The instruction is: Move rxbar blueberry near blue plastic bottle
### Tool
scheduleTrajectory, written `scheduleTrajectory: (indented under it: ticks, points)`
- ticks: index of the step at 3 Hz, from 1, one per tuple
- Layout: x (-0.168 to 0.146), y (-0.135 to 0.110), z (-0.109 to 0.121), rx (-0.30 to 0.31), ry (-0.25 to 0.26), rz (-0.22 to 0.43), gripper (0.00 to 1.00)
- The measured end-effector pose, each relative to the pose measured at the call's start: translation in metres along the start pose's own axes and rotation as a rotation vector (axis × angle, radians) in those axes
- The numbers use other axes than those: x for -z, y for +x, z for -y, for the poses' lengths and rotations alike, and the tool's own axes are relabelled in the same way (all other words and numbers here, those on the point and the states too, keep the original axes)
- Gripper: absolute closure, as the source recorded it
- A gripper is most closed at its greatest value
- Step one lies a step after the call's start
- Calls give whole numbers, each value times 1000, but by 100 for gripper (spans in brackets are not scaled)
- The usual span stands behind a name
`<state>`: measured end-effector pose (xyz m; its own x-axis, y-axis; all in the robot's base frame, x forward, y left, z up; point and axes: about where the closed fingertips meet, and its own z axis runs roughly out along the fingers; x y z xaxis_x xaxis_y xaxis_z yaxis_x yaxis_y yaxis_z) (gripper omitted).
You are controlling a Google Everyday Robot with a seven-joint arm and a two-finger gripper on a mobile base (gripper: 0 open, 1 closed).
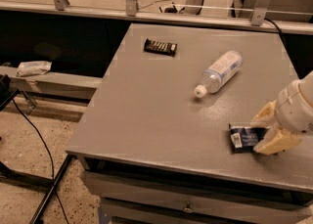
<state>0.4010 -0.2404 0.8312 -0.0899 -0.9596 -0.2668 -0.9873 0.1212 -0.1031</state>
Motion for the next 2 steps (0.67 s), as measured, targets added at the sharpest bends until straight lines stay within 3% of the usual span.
scheduleTrajectory:
  ticks: [2]
  points:
    - [66,-26,41,-52,125,88,100]
